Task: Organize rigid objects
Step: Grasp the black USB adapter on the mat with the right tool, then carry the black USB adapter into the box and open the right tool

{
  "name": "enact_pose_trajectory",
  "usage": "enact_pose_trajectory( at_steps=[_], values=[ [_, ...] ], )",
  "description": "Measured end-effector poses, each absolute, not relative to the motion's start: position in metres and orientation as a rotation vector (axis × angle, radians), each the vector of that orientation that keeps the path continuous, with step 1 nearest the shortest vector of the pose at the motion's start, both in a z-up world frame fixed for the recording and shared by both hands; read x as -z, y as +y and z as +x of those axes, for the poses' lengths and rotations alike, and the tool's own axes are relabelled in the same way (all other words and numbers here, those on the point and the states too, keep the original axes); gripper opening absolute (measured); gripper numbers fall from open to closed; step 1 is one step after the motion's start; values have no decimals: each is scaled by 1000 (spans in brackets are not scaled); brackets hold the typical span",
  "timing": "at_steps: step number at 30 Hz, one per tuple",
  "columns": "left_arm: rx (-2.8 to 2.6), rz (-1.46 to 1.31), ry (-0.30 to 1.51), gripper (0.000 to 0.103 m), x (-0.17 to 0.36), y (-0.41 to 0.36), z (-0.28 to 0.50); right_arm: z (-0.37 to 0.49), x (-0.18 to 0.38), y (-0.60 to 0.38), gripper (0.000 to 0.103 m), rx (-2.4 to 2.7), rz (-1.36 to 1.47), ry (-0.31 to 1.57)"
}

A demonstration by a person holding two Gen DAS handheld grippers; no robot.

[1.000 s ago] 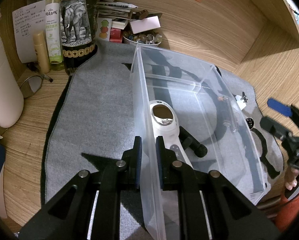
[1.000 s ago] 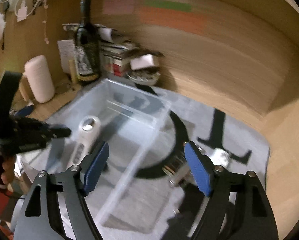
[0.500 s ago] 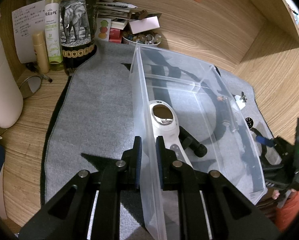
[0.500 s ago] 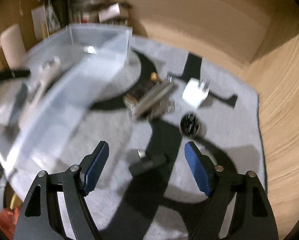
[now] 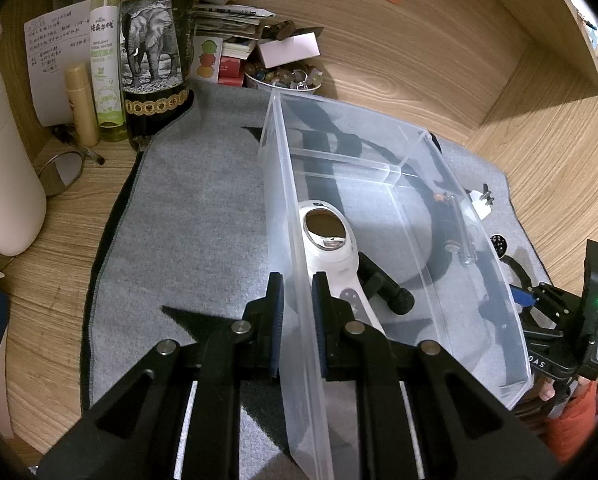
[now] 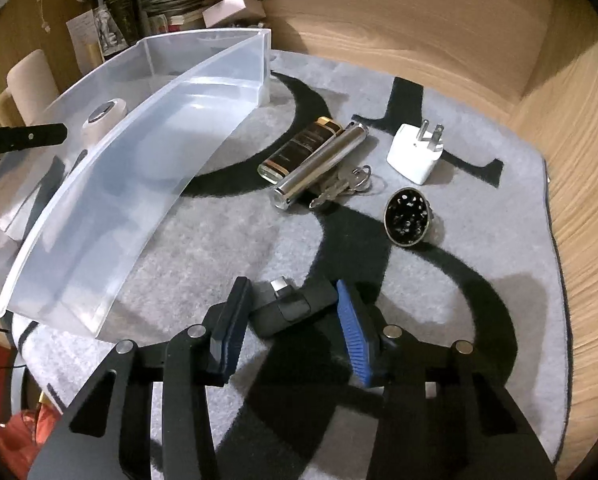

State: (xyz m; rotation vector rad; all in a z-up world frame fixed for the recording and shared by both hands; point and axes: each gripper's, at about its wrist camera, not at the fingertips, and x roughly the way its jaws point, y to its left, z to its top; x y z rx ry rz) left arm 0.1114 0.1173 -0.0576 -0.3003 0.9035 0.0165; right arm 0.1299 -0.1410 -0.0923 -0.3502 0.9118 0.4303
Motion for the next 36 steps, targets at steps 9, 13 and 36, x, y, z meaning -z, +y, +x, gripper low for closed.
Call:
enact_pose_trajectory(
  at_steps=[9,13,36],
  values=[
    [-17,-300,903,14,58,117,111,129,72,-133,40,-426,-341,854],
    [-17,-300,902,14,58,117,111,130,56,-123,40,-438,-322,808],
    [-17,-303,901,14,57,118,111,127,25,-26,40,-606,-418,668]
  ],
)
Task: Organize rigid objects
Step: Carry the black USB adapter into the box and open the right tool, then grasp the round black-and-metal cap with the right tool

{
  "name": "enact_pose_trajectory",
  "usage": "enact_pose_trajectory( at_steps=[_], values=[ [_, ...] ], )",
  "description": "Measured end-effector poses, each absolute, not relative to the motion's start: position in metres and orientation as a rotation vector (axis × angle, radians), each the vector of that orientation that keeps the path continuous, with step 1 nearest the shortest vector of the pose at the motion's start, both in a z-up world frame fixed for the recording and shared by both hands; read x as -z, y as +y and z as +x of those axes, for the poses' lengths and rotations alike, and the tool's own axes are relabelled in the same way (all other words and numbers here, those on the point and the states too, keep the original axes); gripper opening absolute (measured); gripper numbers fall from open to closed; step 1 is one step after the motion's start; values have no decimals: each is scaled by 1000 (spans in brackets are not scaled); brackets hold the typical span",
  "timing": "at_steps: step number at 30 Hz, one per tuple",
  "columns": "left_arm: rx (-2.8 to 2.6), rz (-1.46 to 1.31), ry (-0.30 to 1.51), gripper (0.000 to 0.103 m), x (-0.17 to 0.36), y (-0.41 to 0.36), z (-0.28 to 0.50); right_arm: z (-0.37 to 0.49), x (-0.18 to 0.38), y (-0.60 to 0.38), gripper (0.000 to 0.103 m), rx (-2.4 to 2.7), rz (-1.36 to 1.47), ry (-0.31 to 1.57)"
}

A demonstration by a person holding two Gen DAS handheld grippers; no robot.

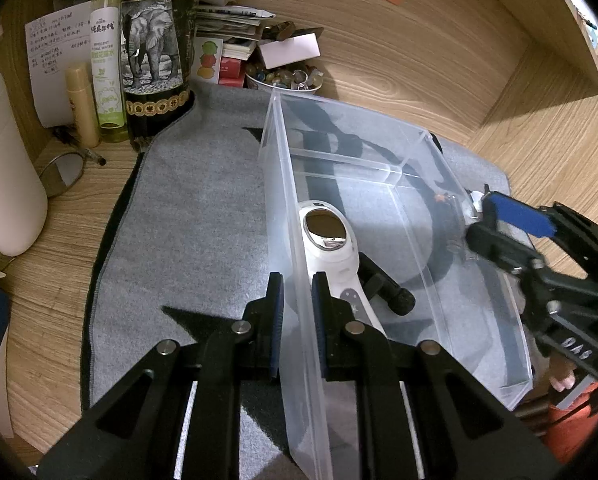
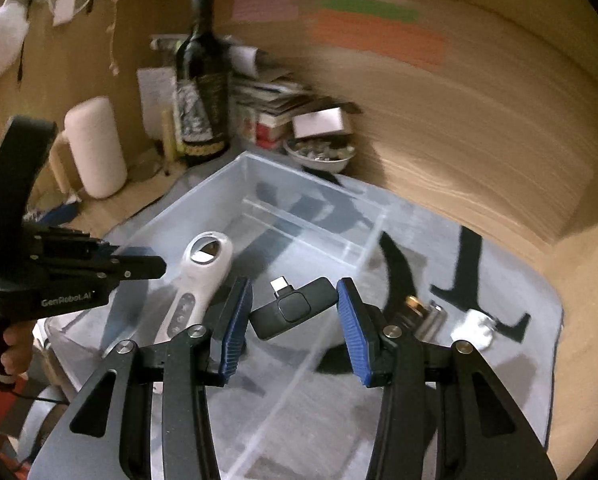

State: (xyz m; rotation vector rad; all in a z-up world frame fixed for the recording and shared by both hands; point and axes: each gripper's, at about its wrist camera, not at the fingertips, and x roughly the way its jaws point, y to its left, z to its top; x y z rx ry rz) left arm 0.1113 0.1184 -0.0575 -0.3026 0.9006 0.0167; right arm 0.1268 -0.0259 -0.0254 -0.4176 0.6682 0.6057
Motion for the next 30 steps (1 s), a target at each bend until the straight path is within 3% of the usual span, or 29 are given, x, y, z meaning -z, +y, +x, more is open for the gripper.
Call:
enact_pose_trajectory(
  at_steps=[16,21,23,30],
  values=[
    [-30,-284,896,14,59,117,110,158,51,0,41,-633,-499,789],
    [-33,-282,895,14,59,116,110,161,46,-6,50,-633,-459,792],
    [-34,-283,895,14,59,116,110,159,40,-11,59,-623,-443,767],
    [-33,-283,895,14,59,117,110,153,13,-32,66,-576,-412,687]
  ],
)
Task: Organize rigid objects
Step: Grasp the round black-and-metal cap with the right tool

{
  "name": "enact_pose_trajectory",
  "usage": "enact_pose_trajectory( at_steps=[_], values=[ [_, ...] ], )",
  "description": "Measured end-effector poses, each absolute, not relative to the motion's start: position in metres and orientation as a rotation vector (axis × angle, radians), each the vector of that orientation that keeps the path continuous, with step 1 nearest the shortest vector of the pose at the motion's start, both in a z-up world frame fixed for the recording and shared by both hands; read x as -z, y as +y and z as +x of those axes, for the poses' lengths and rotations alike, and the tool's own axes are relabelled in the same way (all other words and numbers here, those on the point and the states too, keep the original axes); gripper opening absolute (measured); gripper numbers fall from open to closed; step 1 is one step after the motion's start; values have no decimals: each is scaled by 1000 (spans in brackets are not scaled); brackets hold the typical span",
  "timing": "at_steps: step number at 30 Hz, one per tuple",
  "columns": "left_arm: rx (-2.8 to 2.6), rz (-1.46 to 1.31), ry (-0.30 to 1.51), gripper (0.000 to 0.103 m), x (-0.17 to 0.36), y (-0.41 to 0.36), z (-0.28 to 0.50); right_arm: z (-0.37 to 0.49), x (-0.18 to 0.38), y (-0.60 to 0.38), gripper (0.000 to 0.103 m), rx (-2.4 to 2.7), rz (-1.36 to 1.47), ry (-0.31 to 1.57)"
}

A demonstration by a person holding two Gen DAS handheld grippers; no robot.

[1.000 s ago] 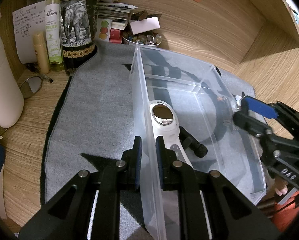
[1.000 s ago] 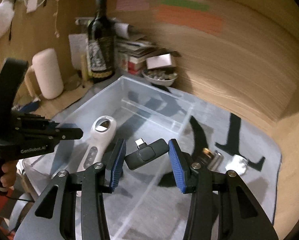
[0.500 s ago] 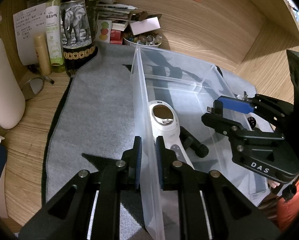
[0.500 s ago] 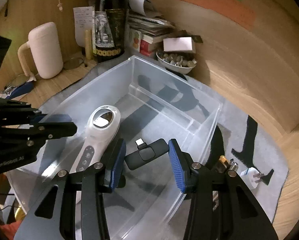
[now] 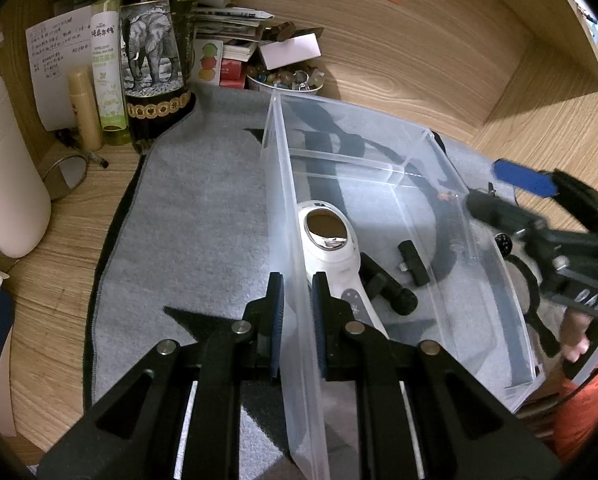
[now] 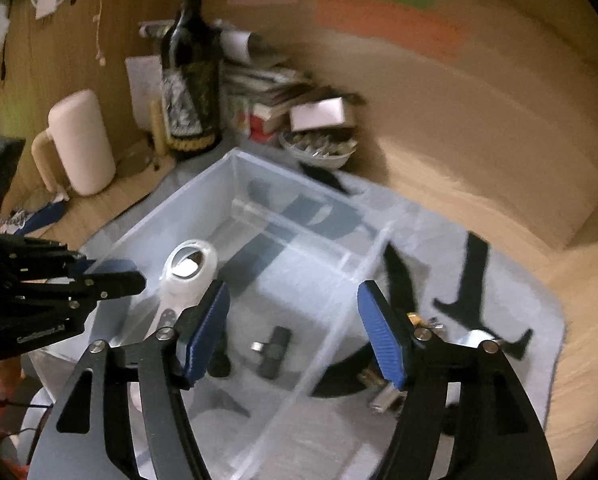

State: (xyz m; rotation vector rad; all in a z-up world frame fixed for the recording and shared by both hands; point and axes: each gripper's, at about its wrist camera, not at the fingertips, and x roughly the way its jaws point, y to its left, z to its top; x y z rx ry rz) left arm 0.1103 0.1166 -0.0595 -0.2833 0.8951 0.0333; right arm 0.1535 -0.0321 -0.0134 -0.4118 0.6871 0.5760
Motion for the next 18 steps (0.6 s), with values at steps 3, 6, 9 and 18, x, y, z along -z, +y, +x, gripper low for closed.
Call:
enact_pose_trajectory(
  at_steps=[3,6,9,18],
  values=[
    [-33,-285,895,14,59,117,110,153,2,-48,72,-545,-391,655],
    [-31,-288,895,14,59,117,110,152,-6,-63,73,-511,-380,631],
    [-29,-288,896,14,59,117,110,151,-12,-81,74,-463,-373,611],
    [-27,-297,895,14,59,118,110,174,7,-132,79,-333,-302,684]
  ],
)
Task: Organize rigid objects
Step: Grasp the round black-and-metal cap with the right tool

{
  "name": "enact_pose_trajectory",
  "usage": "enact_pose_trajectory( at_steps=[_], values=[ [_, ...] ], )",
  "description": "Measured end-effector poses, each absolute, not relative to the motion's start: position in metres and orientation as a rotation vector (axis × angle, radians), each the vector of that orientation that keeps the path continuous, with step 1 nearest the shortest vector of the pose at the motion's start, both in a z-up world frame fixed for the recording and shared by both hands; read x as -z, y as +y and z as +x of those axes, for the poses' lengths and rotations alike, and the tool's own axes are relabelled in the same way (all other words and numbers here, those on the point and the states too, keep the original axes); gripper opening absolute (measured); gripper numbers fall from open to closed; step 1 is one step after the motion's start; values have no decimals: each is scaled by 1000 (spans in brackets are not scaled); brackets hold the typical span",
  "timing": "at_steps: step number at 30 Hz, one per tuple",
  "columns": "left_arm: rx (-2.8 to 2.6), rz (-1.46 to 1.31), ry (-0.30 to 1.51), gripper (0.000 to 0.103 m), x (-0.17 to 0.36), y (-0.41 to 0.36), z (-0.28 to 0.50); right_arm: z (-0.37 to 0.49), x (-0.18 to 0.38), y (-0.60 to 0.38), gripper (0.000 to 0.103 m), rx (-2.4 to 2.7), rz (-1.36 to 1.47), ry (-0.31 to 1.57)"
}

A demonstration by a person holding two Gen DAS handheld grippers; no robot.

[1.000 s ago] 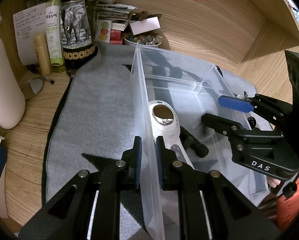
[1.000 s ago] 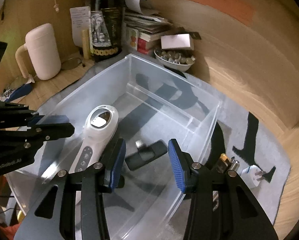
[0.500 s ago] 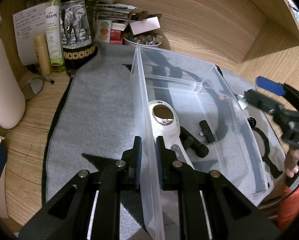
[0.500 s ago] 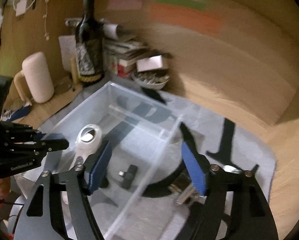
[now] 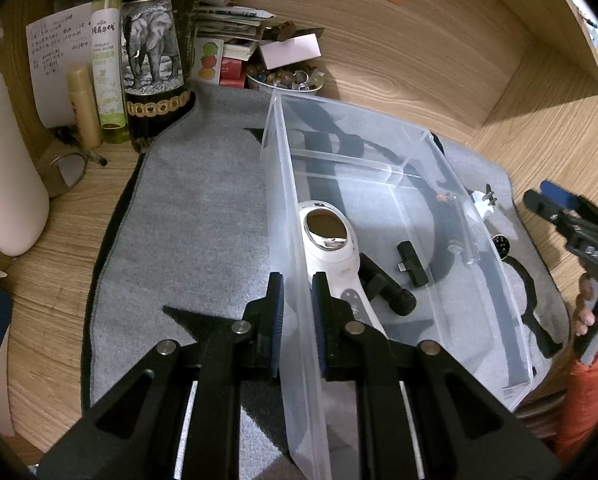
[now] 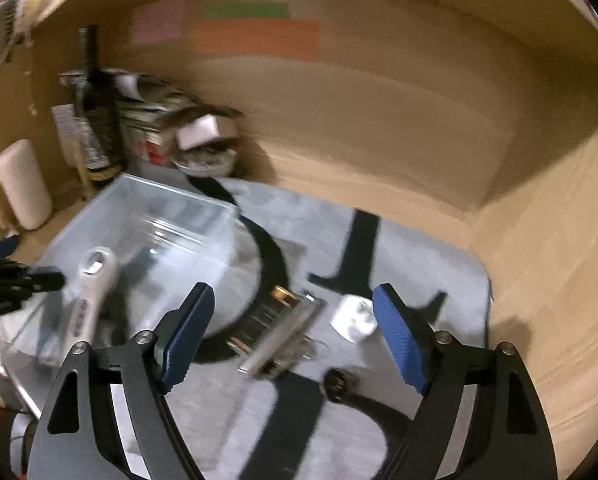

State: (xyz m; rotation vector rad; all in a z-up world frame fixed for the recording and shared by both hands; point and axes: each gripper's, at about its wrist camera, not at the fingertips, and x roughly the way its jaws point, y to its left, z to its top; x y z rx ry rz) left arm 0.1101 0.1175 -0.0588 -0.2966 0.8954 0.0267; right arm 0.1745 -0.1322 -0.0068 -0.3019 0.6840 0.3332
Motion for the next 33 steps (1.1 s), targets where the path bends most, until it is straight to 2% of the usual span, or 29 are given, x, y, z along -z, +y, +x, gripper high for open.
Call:
enact_pose_trajectory(
  at_steps=[10,12,15,16,20,33],
  values=[
    [-27,-292,895,13,59,117,110,210,66,-175,78,-263,-217,873],
    [-27,-293,895,13,59,117,110,212,75,-178,74,-271,-202,900],
    [-26,-294,895,13,59,117,110,213,85,-179,56,-314,-181,947],
    [-26,-296,896,13,59,117,109,214,88,-179,47,-327,-175,963],
    [-26,-296,895,13,59,117,109,210,87,-178,33,-332,-185,951],
    [-25,-300,894,13,59,117,109,189,53,-163,33,-355,-219,821]
  ],
)
